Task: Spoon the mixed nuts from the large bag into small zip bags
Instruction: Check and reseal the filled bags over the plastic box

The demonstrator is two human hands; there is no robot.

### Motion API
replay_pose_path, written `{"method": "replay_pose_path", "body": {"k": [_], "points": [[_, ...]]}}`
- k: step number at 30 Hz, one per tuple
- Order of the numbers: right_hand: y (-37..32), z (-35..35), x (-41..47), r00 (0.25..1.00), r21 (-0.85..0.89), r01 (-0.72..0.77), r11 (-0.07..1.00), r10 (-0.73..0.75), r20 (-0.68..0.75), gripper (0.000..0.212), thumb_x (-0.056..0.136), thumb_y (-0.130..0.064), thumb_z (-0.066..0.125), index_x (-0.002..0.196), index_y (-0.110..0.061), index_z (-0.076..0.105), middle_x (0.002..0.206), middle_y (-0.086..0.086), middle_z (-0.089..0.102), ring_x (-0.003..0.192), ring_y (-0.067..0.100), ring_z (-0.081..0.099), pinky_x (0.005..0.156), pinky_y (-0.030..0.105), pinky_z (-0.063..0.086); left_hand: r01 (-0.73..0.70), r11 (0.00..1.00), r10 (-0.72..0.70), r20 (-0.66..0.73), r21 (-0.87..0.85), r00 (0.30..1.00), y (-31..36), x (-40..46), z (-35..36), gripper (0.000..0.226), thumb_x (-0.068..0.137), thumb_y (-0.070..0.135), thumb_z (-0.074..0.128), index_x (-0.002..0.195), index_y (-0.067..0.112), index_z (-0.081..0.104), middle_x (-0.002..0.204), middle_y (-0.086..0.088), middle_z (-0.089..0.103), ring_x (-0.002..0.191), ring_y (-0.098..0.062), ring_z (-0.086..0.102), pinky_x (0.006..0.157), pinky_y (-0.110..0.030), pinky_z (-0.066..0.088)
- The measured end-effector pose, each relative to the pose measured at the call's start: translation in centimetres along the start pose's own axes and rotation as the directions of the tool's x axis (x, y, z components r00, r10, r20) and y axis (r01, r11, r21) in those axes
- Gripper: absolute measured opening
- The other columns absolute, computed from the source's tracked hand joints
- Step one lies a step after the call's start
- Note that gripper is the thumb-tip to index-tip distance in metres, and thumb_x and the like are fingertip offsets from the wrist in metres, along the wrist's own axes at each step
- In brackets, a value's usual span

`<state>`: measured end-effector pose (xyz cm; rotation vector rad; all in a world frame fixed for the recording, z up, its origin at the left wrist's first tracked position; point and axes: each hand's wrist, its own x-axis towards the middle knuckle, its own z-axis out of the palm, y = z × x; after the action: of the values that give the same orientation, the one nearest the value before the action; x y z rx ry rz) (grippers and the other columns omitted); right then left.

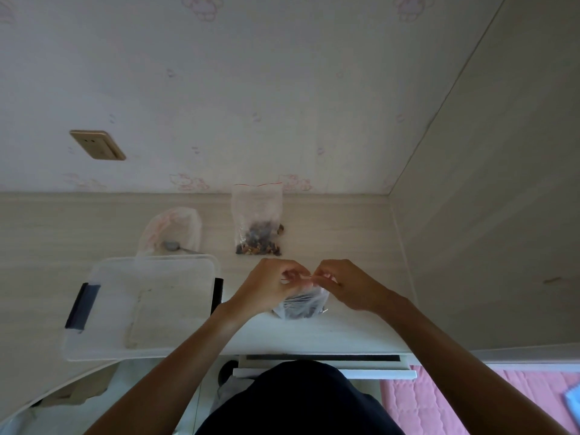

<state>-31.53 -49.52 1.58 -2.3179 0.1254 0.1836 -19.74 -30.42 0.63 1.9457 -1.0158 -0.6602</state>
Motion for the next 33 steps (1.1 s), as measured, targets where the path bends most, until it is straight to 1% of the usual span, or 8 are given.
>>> {"method": "replay_pose_path", "body": {"k": [2, 9, 12, 18, 23, 26, 29, 33], "points": [[0.3, -0.1, -0.2, 1.000, 0.041, -0.009, 0.999, 0.010, -0.014, 0.025, 0.105, -0.026, 0.059, 0.099, -0.007, 0.074, 0.092, 0.003, 0.069, 0.084, 0.018, 0.062, 0.071, 0.016, 0.041, 0.007, 1.000, -0.006, 0.027, -0.028, 1.000, -0.2, 0.5, 0.1, 0.004, 0.087, 0.039, 0.079, 0.091, 0.039, 0.078, 0.086, 0.022, 0.077, 0.081, 0.001, 0.073, 0.081, -0.018, 0.057], [1.0, -0.5, -0.8, 0.990, 0.269, -0.123, 0.955, 0.135, -0.030, 0.012, 0.092, -0.024, 0.077, 0.093, -0.012, 0.079, 0.086, -0.005, 0.075, 0.073, -0.007, 0.065, 0.075, 0.012, 0.050, 0.000, 0.999, 0.001, 0.034, -0.044, 0.999, -0.9, 0.8, 0.6, 0.007, 0.091, 0.023, 0.079, 0.096, 0.020, 0.082, 0.082, 0.016, 0.078, 0.078, -0.002, 0.075, 0.076, -0.016, 0.056], [1.3, -0.4, -0.7, 0.986, 0.287, -0.134, 0.949, 0.157, -0.059, 0.012, 0.091, -0.024, 0.078, 0.089, -0.012, 0.081, 0.078, -0.013, 0.073, 0.069, -0.010, 0.063, 0.070, 0.008, 0.046, -0.010, 0.999, 0.012, 0.038, -0.039, 0.999, -1.1, 0.6, 0.7, 0.007, 0.092, 0.029, 0.077, 0.095, 0.024, 0.081, 0.083, 0.022, 0.076, 0.079, -0.002, 0.074, 0.076, -0.021, 0.058], [1.8, 0.0, -1.1, 0.987, 0.355, -0.138, 0.925, 0.159, -0.032, 0.024, 0.093, -0.024, 0.075, 0.072, -0.036, 0.075, 0.072, -0.021, 0.074, 0.070, -0.009, 0.065, 0.072, 0.006, 0.043, -0.059, 0.988, 0.044, 0.102, 0.141, 0.994, -1.7, 0.0, 0.1, 0.022, 0.098, 0.045, 0.066, 0.094, 0.025, 0.073, 0.077, 0.022, 0.067, 0.074, -0.003, 0.066, 0.065, -0.021, 0.051], [3.0, -0.4, -1.5, 0.978, 0.436, -0.178, 0.882, 0.208, -0.022, 0.017, 0.092, -0.022, 0.076, 0.076, -0.025, 0.078, 0.076, -0.013, 0.077, 0.073, -0.004, 0.069, 0.074, 0.008, 0.045, -0.076, 0.981, 0.059, 0.097, 0.178, 0.994, -2.8, -0.9, -0.7, 0.041, 0.098, 0.060, 0.051, 0.081, 0.025, 0.063, 0.066, 0.016, 0.058, 0.060, -0.004, 0.054, 0.057, -0.017, 0.038], [3.9, -0.8, -1.9, 0.975, 0.465, -0.194, 0.864, 0.224, -0.009, 0.019, 0.094, -0.021, 0.074, 0.079, -0.011, 0.080, 0.079, -0.005, 0.078, 0.073, 0.001, 0.068, 0.075, 0.009, 0.046, 0.027, 0.999, -0.027, -0.006, 0.019, 1.000, -3.5, -1.8, -1.1, 0.051, 0.096, 0.065, 0.049, 0.071, 0.022, 0.060, 0.061, 0.011, 0.059, 0.057, -0.003, 0.051, 0.060, -0.022, 0.041], [4.7, -0.8, -2.3, 0.966, 0.528, -0.226, 0.819, 0.257, 0.015, 0.029, 0.096, -0.023, 0.069, 0.077, -0.003, 0.077, 0.076, -0.004, 0.075, 0.075, 0.003, 0.066, 0.080, 0.013, 0.047, 0.135, 0.985, -0.146, -0.109, -0.105, 0.983, -4.0, -2.7, -0.5, 0.048, 0.100, 0.059, 0.051, 0.059, 0.034, 0.056, 0.055, 0.011, 0.056, 0.054, -0.005, 0.053, 0.063, -0.016, 0.043], [5.5, -0.4, -2.9, 0.955, 0.561, -0.247, 0.790, 0.296, 0.005, 0.033, 0.093, -0.034, 0.064, 0.069, -0.015, 0.073, 0.069, -0.008, 0.069, 0.069, 0.003, 0.062, 0.074, 0.014, 0.045, 0.328, 0.915, -0.376, -0.204, -0.235, 0.904, -5.3, -4.2, -0.1, 0.049, 0.101, 0.046, 0.059, 0.055, 0.028, 0.058, 0.051, 0.001, 0.055, 0.052, -0.009, 0.053, 0.064, -0.024, 0.046]]}}
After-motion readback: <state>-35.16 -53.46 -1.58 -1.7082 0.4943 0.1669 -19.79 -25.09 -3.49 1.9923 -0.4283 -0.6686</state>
